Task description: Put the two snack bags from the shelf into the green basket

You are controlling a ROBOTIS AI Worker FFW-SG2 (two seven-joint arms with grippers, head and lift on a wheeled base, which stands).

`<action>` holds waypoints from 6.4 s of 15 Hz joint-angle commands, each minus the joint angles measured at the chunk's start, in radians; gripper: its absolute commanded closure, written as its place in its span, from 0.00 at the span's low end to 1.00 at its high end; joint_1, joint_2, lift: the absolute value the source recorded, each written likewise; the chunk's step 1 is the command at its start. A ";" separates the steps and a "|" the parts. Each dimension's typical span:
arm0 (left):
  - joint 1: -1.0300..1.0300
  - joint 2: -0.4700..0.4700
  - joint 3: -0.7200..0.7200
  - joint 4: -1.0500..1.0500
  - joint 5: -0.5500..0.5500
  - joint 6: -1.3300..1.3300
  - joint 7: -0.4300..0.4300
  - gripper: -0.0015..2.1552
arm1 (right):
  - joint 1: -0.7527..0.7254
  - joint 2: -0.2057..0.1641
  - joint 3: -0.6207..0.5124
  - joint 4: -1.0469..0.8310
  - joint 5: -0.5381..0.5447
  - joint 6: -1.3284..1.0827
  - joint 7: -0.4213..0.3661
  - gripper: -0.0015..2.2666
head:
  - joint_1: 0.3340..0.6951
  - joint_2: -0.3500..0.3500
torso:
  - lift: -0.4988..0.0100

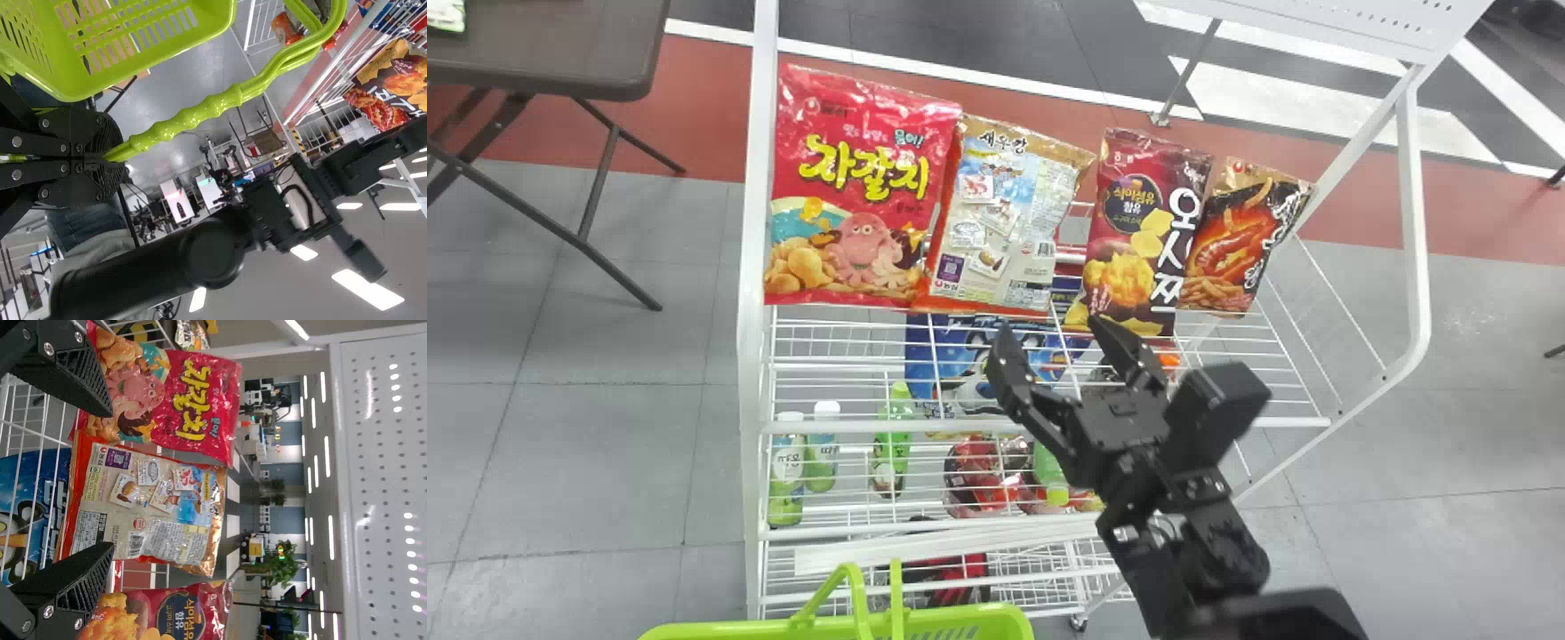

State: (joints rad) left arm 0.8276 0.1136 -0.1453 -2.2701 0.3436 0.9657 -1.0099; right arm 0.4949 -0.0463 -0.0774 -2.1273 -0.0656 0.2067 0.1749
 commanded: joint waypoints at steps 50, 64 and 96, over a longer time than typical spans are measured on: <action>-0.007 -0.005 0.058 -0.029 0.006 0.037 -0.002 0.99 | -0.121 -0.066 -0.015 -0.192 -0.100 0.480 -0.138 0.88 | 1.00 0.00 | 0.96; -0.007 -0.008 0.047 -0.077 0.000 0.058 0.008 0.99 | 0.111 -0.060 -0.318 -0.623 -0.353 1.366 0.187 0.88 | 1.00 0.00 | 0.96; -0.024 -0.006 0.041 -0.082 -0.001 0.086 -0.004 0.99 | 0.063 -0.095 -0.203 -0.448 -0.281 1.366 0.060 0.06 | 1.00 0.00 | 0.96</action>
State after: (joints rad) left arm 0.8025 0.1059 -0.1052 -2.3529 0.3420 1.0539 -1.0128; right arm 0.5685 -0.1527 -0.2271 -2.5957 -0.3458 1.5640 0.2222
